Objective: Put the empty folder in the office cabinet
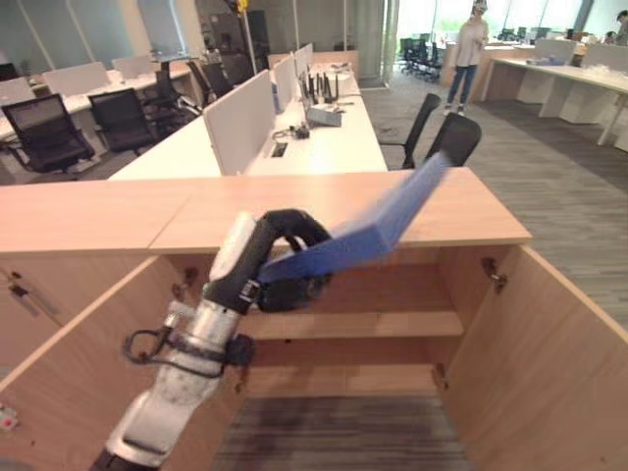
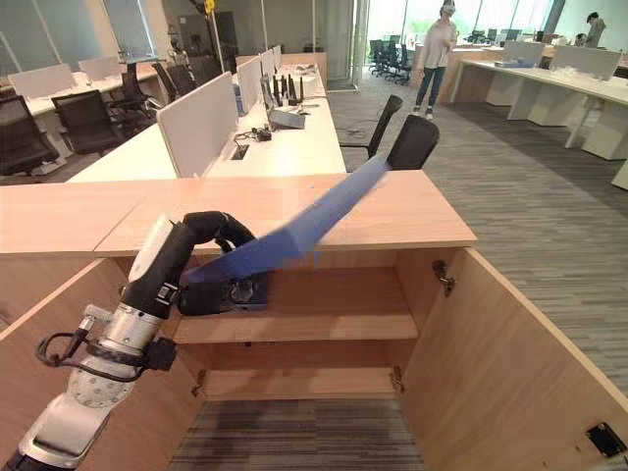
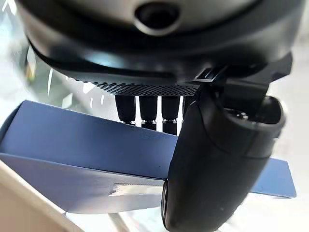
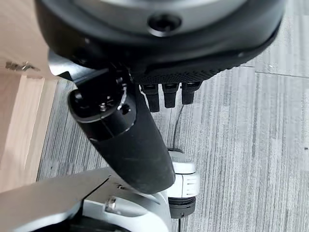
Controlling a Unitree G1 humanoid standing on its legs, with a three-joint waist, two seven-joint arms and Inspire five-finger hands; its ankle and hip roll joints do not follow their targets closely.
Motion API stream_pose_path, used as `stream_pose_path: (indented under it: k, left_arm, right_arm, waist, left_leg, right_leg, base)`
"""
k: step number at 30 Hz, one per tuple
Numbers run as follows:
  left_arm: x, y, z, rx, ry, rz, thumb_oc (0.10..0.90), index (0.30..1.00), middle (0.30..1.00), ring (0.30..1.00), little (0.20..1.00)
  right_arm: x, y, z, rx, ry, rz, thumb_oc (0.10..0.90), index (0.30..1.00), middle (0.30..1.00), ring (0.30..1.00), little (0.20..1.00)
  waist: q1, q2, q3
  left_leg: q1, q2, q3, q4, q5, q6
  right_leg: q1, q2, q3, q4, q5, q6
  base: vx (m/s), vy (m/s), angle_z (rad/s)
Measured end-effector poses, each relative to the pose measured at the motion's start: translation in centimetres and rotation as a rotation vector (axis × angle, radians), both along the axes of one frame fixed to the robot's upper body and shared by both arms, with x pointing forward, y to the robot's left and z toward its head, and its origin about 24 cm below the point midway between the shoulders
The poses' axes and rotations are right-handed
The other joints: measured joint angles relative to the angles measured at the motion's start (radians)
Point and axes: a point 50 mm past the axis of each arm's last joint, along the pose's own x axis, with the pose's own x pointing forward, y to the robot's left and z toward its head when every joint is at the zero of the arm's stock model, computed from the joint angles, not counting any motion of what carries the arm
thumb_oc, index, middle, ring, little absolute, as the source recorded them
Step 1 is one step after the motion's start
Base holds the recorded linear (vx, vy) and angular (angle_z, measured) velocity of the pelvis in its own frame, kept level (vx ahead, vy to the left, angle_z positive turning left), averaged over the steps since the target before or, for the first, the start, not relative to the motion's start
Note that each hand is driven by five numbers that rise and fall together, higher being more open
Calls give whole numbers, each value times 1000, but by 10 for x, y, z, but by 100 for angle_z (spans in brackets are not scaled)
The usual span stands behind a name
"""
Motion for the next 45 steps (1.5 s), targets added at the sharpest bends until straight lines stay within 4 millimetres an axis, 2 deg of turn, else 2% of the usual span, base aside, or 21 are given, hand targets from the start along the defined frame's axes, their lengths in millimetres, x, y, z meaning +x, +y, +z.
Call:
stream_pose_path:
  k: [2,3,6,7,9,10,12,14,21,24,25,28,30,31,32,35,38,45]
  left_arm:
    - [-4,2,-22,-60,175,-66,400,300,300,300,300]
    - [-12,0,-53,-77,372,-103,400,300,300,300,300]
    - [-35,2,-104,-54,665,-97,400,300,300,300,300]
    - [-54,7,-129,-41,817,-71,400,300,300,300,300]
    - [-71,15,-149,-22,936,-33,400,300,300,300,300]
    - [-74,18,-152,-17,952,-18,400,300,300,300,300]
    - [-79,26,-155,16,962,22,400,300,300,300,300]
    - [-76,34,-152,89,924,65,400,300,300,300,300]
    - [-73,56,-161,330,894,149,400,300,300,300,300]
    - [-77,61,-167,457,886,154,400,300,300,300,300]
    - [-79,62,-171,496,893,159,400,300,300,300,300]
    - [-87,67,-174,536,910,176,400,300,300,300,300]
    - [-90,71,-173,557,905,190,400,300,300,300,300]
    - [-90,74,-171,566,897,207,400,300,300,300,300]
    - [-89,76,-169,579,882,221,400,300,300,300,300]
    - [-82,71,-161,571,820,221,400,300,300,300,300]
    - [-78,63,-154,523,785,199,400,300,300,300,300]
    - [-65,57,-145,436,742,181,400,300,300,300,300]
  right_arm:
    - [3,-3,1,-4,-1,12,800,900,900,900,900]
    - [3,-4,1,1,6,23,800,900,900,900,900]
    - [3,-3,1,11,11,35,800,900,900,900,900]
    - [2,-1,0,21,17,37,800,900,900,900,900]
    - [1,3,-1,36,19,35,800,900,900,900,900]
    - [1,4,-1,40,18,35,800,900,900,900,900]
    - [2,9,-2,52,18,34,800,900,900,900,900]
    - [4,14,-3,64,10,34,800,900,900,900,900]
    - [7,14,-3,66,1,39,800,900,900,900,900]
    - [17,19,-3,72,-15,138,800,900,900,900,900]
    - [25,16,0,56,-50,240,800,900,900,900,900]
    - [46,6,11,15,-182,305,800,900,900,900,900]
    - [79,2,38,0,-388,422,800,900,900,900,900]
    - [108,8,62,-5,-567,510,800,900,900,900,900]
    - [130,7,77,-40,-689,529,800,900,900,900,900]
    - [176,15,110,-89,-900,587,800,900,900,900,900]
    - [190,19,119,-104,-952,610,800,900,900,900,900]
    - [184,39,109,-13,-921,648,800,900,900,900,900]
  waist:
    - [-6,8,0]
    - [-8,11,0]
    - [-12,10,3]
    - [-13,5,11]
    - [-10,-3,30]
    - [-4,3,34]
    - [6,-8,46]
    - [5,-19,48]
    - [1,-21,47]
    - [1,-22,47]
    - [2,-22,49]
    - [-1,-21,50]
    - [-10,-15,57]
    - [-22,-12,62]
    - [-26,-18,61]
    - [-19,-18,61]
    - [1,-16,61]
    - [-3,-11,67]
  left_leg:
    - [-2,0,1,0,0,-1]
    - [-6,1,1,0,1,-2]
    - [-13,3,1,0,3,-3]
    - [-12,4,1,0,3,-3]
    - [-12,5,1,0,2,-3]
    - [-11,5,1,0,3,-4]
    - [-13,4,-3,0,3,-4]
    - [-13,3,-7,0,2,-2]
    - [-12,2,-2,0,4,-5]
    - [-11,2,-2,0,2,-2]
    - [-12,2,0,0,4,-4]
    - [-13,2,3,0,2,-2]
    - [-14,3,9,0,2,-2]
    - [-13,4,10,0,1,0]
    - [-11,5,10,0,1,0]
    - [-13,5,7,0,1,-1]
    - [-11,4,8,0,2,-4]
    - [-10,5,14,4,9,8]
  right_leg:
    - [-5,0,1,0,1,-1]
    - [-9,0,1,0,2,-3]
    - [-21,3,1,0,4,-6]
    - [-20,3,0,0,4,-6]
    - [-19,4,-1,0,4,-5]
    - [-18,4,-2,0,4,-5]
    - [-17,3,-6,0,5,-3]
    - [-16,3,-8,0,1,-2]
    - [-17,2,-7,0,0,0]
    - [-12,2,-9,0,0,-1]
    - [-17,2,-6,0,1,-3]
    - [-20,2,-5,0,0,0]
    - [-22,2,0,0,0,1]
    - [-22,2,0,0,0,1]
    - [-20,3,0,0,0,0]
    - [-22,3,-1,0,-3,-6]
    - [-21,2,-1,0,-5,-5]
    - [-18,1,-5,0,1,-3]
  base:
    - [-7,-4,-2]
    - [0,0,0]
    - [0,0,0]
    - [0,0,0]
    - [0,0,0]
    - [0,0,0]
    - [-2,-11,5]
    - [0,-9,4]
    - [1,-3,-1]
    - [0,0,0]
    - [0,0,0]
    - [-39,3,-5]
    - [-18,-1,-9]
    - [0,0,0]
    - [0,0,0]
    - [-3,-4,3]
    - [10,-1,1]
    - [-9,-4,-2]
